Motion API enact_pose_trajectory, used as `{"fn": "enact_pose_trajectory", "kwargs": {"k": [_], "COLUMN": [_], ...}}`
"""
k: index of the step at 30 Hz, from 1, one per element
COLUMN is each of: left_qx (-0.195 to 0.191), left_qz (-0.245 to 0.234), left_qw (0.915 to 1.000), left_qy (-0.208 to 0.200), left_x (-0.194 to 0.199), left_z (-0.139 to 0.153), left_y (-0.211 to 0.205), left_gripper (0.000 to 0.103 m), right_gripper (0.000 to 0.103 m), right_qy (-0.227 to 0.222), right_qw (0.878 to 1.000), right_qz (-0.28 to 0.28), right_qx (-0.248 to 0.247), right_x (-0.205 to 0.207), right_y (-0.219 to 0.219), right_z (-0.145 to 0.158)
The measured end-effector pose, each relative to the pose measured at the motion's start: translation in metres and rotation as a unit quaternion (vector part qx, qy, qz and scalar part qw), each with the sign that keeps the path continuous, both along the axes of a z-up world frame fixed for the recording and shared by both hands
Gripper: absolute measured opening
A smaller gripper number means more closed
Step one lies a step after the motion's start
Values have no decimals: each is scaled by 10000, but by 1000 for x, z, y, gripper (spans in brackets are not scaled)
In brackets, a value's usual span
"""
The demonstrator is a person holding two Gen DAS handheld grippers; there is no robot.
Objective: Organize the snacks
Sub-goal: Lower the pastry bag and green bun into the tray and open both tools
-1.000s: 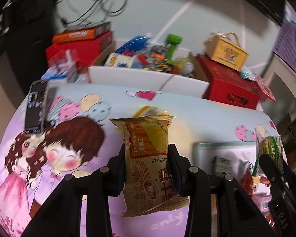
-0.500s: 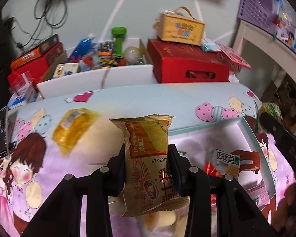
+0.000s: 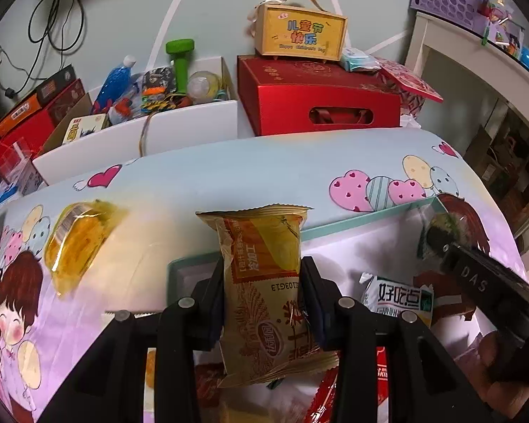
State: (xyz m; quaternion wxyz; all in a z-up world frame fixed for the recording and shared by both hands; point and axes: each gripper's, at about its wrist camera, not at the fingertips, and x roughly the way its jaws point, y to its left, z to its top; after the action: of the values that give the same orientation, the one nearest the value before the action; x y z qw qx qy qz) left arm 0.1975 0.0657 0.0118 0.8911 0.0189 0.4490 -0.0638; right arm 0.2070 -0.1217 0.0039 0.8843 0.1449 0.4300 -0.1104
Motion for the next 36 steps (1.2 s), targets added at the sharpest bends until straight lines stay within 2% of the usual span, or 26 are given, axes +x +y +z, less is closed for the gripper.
{"fn": "enact_pose_trajectory", "kwargs": {"k": [11,17,19,21,36], "left_qx": [240,217,220,189,198], "left_qz": [-87,-140,-131,-139,0], "left_qw": [9997,9996,9996,9997,9998], "left_qy": [68,133,111,109,60], "left_x": [1,0,-1,-2,-6], "left_z": [-6,-3,-2,0,16], "left_y": [-13,-13,-12,-10,3], "left_gripper": [41,41,44,52,58], "right_gripper": [57,59,59,59,60], "right_qy": [116,167,205,196,117], "right_qw": [9999,9996,9995,9995,9990], "right_qz": [43,24,27,48,70], "right_qx": [-77,-216,-223,-232,-418], "right_x": [1,1,1,0,-8], "right_y": [1,2,3,4,12], "right_z": [-1,2,2,4,31]}}
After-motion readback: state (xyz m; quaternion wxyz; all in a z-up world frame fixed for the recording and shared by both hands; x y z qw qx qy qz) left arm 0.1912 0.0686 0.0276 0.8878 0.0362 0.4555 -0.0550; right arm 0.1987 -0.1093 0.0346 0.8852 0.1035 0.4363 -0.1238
